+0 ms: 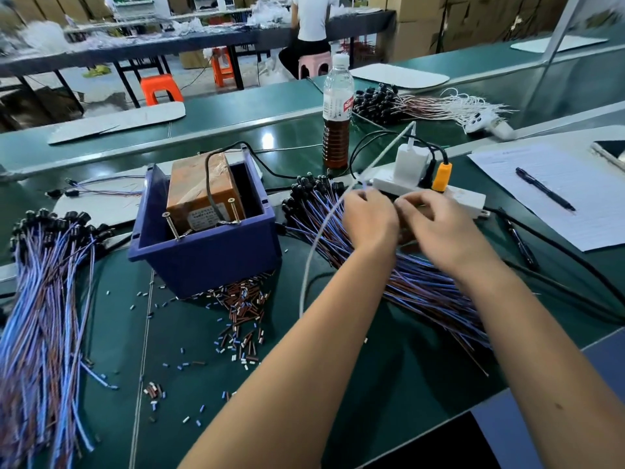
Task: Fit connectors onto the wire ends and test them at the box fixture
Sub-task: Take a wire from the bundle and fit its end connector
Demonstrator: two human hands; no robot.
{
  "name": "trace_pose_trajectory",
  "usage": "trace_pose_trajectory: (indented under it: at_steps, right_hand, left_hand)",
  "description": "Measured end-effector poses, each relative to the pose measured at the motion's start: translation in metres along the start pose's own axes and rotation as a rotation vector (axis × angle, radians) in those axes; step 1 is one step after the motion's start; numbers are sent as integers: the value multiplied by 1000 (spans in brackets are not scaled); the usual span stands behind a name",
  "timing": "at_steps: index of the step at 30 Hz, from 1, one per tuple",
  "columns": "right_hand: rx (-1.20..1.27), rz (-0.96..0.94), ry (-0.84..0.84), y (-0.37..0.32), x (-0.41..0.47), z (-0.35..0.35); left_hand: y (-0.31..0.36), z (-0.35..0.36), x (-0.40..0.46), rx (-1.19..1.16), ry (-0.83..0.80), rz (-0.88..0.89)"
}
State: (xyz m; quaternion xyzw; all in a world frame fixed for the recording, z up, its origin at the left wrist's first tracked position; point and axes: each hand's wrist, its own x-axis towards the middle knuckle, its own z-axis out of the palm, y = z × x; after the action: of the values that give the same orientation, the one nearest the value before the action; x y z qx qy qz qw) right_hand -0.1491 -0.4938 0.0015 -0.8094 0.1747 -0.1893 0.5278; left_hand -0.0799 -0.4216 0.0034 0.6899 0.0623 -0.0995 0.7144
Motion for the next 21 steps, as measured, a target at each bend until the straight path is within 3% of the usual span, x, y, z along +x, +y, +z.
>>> trace_pose_trajectory:
  at_steps: [4,7,12,16,21]
  right_hand:
    - [-7,-36,-163,-6,-1,8]
    - [-243,-65,-317,-10,0,4]
    - [-608,-162,-128,-15,-1,11]
    - [-474,-170,-256,-16,-2,11]
    - [-79,-11,-441,-13,-9,9]
  left_hand:
    - [8,-9,20,-190,170,107]
    - [10,-15,32,-276,174,97]
    - [15,-19,35,-480,120,-103]
    - [15,-23,36,-481,116,-19]
    - [5,-33,47,-1,209,180]
